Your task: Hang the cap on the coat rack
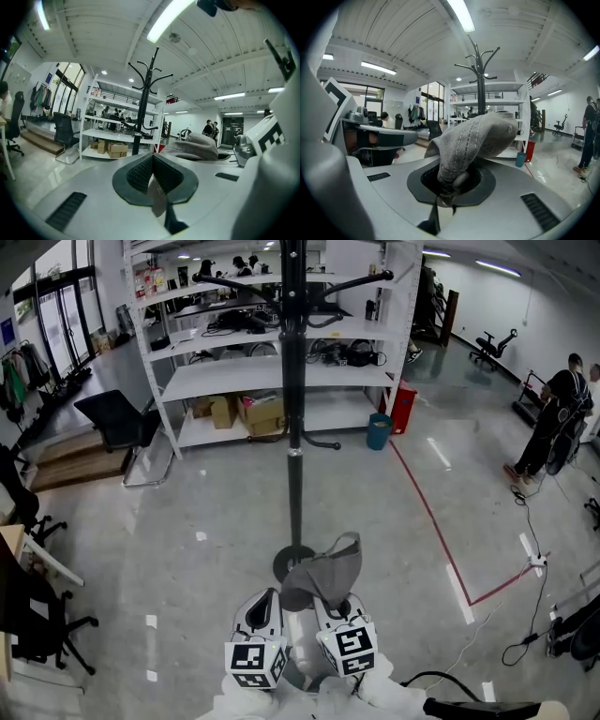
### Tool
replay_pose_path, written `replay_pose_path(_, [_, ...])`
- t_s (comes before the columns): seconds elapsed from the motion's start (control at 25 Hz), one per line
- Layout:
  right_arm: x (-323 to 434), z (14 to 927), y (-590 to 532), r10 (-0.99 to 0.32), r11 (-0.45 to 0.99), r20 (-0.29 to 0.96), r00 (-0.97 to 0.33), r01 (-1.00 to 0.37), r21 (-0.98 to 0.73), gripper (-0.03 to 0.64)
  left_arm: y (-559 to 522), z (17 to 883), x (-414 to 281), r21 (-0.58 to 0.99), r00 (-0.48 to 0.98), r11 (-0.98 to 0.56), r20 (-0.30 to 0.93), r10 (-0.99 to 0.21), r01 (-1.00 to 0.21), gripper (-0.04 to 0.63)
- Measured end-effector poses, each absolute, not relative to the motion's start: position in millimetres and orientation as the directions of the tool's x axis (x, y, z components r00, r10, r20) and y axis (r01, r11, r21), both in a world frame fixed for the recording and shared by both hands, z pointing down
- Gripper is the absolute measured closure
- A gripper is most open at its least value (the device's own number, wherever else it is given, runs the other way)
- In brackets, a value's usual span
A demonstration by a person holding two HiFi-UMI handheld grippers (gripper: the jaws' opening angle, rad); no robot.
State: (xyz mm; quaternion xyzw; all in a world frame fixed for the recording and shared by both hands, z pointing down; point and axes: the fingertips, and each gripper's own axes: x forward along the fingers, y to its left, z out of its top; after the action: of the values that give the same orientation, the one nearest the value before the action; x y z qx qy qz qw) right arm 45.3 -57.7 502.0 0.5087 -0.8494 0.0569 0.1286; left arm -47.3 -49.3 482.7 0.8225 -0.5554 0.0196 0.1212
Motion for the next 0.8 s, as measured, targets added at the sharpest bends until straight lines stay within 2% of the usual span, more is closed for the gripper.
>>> replay_pose_path(0.8, [58,515,-121,-0.866,0.428,0.301,-0.4,-0.903,0.032,0.591,-121,491,-35,0.176,0.431,-0.403,0.172,-0.886,-0.898,0.601])
